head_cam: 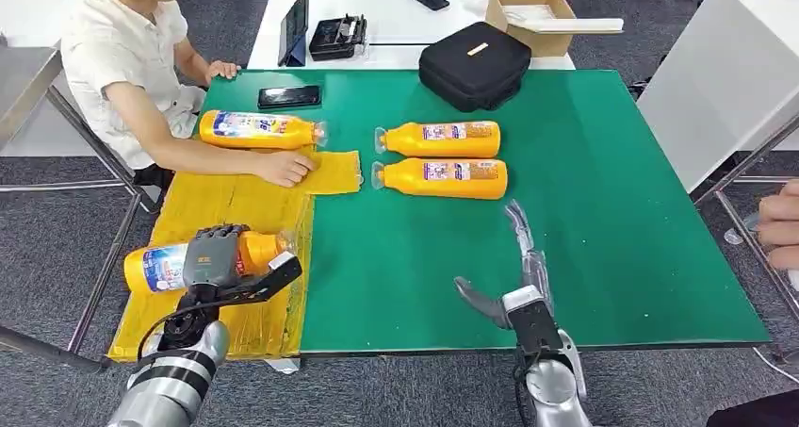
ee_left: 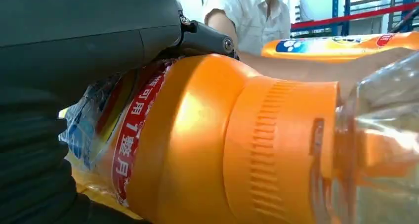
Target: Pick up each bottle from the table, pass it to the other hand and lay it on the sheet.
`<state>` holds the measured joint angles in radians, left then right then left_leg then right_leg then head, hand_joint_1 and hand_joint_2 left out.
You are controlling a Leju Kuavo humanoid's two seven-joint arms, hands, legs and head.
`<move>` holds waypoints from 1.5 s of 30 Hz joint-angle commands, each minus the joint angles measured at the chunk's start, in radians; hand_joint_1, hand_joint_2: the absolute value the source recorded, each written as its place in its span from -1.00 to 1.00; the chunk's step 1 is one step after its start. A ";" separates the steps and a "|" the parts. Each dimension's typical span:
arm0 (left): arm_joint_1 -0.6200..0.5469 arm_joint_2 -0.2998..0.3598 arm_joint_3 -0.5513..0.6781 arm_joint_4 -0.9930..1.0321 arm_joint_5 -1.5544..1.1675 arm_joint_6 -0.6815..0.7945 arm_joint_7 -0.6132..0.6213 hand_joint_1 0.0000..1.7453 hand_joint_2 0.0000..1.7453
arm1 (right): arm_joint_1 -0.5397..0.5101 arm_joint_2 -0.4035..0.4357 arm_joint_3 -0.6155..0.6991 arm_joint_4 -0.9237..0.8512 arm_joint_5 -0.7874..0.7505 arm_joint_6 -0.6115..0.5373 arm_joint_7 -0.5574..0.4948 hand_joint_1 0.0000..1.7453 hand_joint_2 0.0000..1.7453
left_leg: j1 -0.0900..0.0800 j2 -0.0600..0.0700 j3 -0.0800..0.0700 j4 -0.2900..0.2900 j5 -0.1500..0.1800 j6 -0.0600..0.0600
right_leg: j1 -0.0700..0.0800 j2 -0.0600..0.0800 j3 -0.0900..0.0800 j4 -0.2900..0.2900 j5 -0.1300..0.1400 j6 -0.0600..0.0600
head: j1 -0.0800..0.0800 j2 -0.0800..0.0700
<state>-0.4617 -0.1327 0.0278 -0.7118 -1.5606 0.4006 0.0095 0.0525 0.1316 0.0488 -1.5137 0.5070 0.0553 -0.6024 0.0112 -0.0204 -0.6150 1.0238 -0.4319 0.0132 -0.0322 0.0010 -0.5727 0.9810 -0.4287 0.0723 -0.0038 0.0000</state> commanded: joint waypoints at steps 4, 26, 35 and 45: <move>-0.006 0.004 -0.027 0.152 0.002 -0.007 -0.069 1.00 1.00 | -0.027 0.009 -0.026 0.068 -0.002 -0.001 -0.003 -1.00 1.00 | 0.000 0.003 0.005 -0.002 0.000 0.000 | 0.001 0.001 0.004 -0.002 0.000 -0.003 | 0.000 0.000; -0.045 0.032 -0.186 0.327 0.098 -0.223 -0.235 -1.00 1.00 | -0.130 -0.003 -0.029 0.252 -0.029 -0.003 -0.057 -1.00 1.00 | 0.000 0.004 0.016 -0.005 0.001 0.000 | 0.001 0.003 0.015 -0.004 0.002 -0.005 | 0.000 0.000; -0.065 0.031 -0.204 0.336 0.115 -0.256 -0.199 -1.00 1.00 | -0.129 -0.003 -0.043 0.256 -0.032 -0.011 -0.060 -1.00 1.00 | -0.001 0.001 0.019 -0.003 0.000 0.000 | 0.000 0.001 0.019 -0.003 0.001 -0.004 | 0.000 0.000; -0.082 0.003 -0.228 0.283 0.133 -0.179 -0.209 -1.00 1.00 | -0.118 0.008 -0.072 0.234 -0.019 -0.034 -0.066 -1.00 1.00 | -0.001 -0.001 0.019 -0.002 0.000 0.000 | 0.000 -0.001 0.020 -0.002 0.000 -0.003 | 0.000 0.000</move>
<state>-0.5806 -0.1343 -0.1423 -0.4780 -1.4275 0.1816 -0.1972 -0.0423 0.1362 0.0172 -1.3271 0.4803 0.0351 -0.6649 0.0107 -0.0250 -0.5967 1.0228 -0.4322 0.0130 -0.0325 -0.0019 -0.5525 0.9804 -0.4296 0.0717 -0.0038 0.0000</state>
